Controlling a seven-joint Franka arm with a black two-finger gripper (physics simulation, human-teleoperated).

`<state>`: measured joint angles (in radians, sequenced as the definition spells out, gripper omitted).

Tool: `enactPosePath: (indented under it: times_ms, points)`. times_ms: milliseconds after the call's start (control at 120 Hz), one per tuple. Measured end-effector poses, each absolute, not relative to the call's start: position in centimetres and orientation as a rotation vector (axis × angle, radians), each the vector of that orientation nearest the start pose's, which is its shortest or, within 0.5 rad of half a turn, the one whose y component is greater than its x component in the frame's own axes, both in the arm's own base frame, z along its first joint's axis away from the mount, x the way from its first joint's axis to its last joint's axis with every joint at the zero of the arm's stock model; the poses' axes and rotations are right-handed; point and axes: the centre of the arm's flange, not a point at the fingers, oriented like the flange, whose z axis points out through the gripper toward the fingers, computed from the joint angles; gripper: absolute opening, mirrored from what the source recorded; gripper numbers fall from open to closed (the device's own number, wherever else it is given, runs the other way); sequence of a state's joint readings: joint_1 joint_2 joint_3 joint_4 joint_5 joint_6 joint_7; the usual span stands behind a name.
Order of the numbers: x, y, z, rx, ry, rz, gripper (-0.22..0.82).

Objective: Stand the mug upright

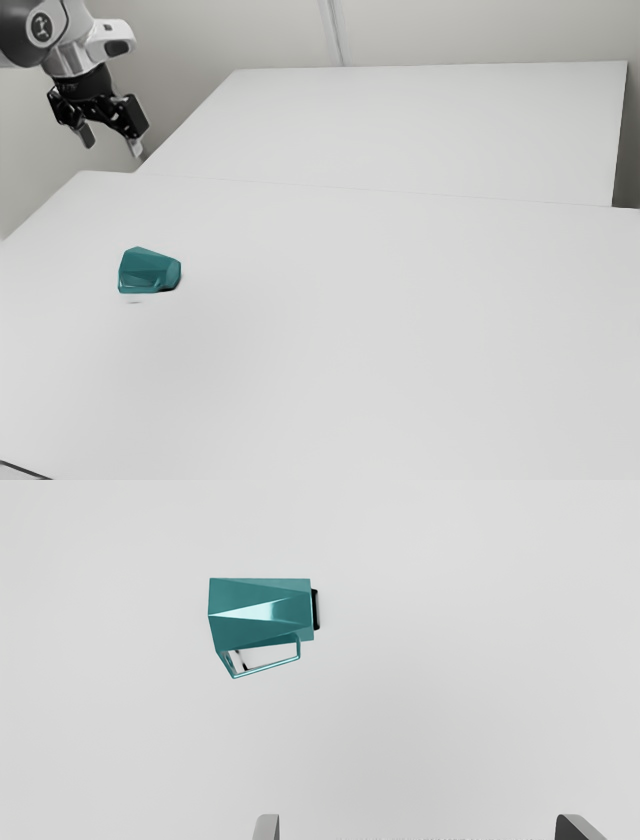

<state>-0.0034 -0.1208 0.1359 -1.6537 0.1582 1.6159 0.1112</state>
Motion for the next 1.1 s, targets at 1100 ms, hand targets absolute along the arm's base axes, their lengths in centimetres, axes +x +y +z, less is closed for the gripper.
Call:
enactPosePath:
  times_ms: [1100]
  points:
    - [52.5,34.2,42.4,-3.557,-0.534,0.079,0.60]
